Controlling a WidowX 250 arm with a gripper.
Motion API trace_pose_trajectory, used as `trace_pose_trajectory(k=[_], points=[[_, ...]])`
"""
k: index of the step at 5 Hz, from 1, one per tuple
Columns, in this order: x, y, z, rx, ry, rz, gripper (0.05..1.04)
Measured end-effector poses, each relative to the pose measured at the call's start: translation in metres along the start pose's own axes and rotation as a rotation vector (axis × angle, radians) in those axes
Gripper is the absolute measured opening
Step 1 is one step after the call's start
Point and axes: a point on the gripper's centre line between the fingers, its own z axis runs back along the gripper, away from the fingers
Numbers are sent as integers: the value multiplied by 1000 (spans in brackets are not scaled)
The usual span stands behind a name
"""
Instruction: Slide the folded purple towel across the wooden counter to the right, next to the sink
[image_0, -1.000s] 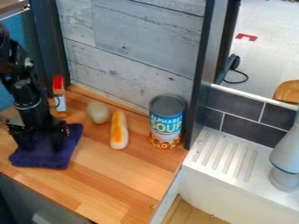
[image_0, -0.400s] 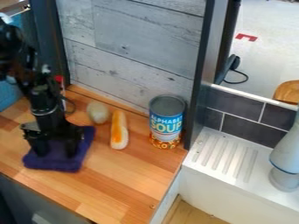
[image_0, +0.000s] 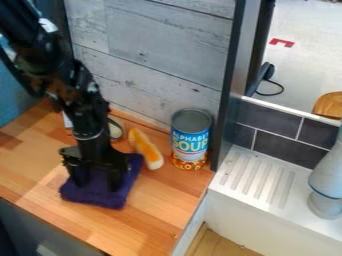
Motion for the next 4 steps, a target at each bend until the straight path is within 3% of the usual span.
trace_pose_trajectory(k=[4], points=[[-27,-83,-1,-44,16,-122,1001]])
